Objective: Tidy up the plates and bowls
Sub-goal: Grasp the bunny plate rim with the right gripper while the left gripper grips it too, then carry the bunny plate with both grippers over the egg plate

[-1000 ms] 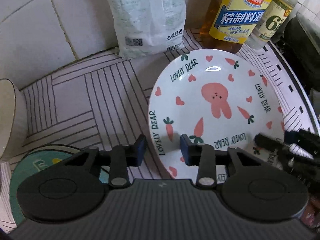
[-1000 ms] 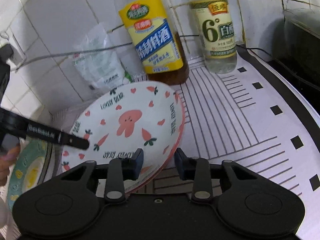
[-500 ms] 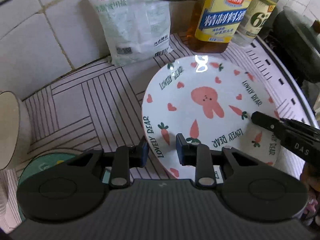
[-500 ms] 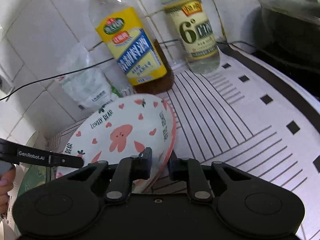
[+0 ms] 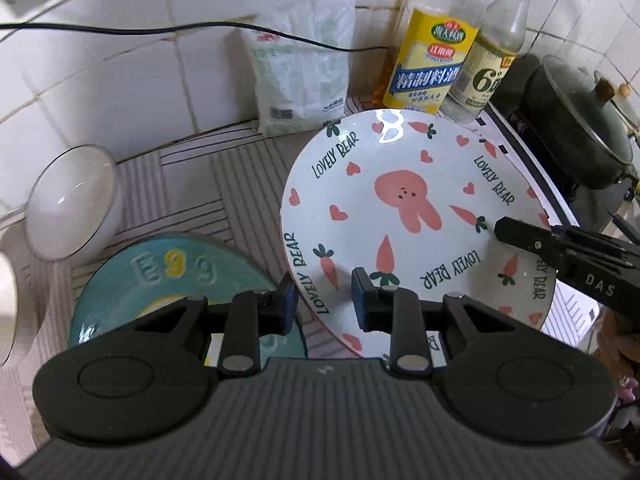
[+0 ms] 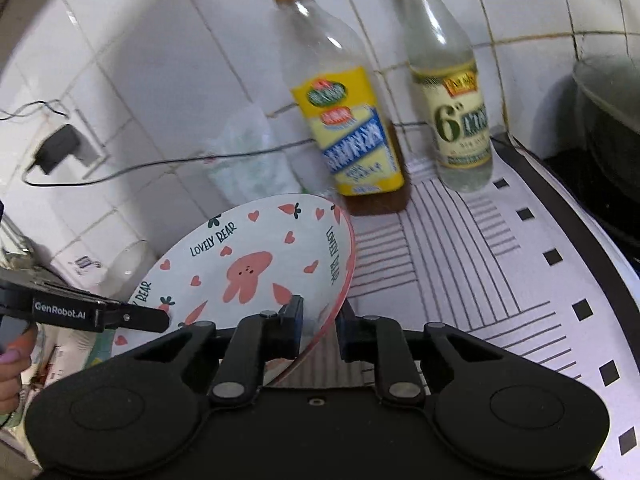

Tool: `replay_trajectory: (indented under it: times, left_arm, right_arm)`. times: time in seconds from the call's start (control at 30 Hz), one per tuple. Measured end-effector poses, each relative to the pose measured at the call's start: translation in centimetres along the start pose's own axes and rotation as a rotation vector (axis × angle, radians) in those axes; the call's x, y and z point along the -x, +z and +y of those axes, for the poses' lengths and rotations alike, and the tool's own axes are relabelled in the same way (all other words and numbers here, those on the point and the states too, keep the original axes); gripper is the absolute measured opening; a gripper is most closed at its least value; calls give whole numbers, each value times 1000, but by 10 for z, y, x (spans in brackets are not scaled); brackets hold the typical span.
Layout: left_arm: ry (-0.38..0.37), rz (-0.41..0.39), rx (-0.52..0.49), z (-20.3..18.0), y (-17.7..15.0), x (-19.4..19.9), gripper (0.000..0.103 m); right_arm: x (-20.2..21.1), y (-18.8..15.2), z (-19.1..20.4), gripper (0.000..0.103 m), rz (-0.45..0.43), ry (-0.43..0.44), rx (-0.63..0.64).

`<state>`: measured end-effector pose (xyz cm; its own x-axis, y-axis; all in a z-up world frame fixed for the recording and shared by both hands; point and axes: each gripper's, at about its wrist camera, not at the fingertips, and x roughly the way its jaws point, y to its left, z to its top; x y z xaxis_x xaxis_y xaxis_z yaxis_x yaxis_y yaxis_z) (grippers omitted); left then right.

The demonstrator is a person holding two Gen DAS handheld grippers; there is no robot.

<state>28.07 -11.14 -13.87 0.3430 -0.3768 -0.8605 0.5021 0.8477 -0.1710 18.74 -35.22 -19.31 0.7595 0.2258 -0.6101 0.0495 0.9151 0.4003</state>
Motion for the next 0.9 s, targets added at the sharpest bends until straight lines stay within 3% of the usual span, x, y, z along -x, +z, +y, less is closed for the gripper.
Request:
replay_trajectory:
  times: [0.27, 0.53, 0.9]
  left_arm:
    - [28, 1, 85, 19, -27, 43, 26]
    - [47, -49, 175, 43, -51, 89, 26]
    - [94, -60, 317, 80, -84, 104, 26]
  right_arm:
    - [21, 0, 36, 22, 19, 63, 83]
    - [30, 12, 68, 22, 63, 154, 142]
    - [3, 16, 105, 22, 159, 274, 196]
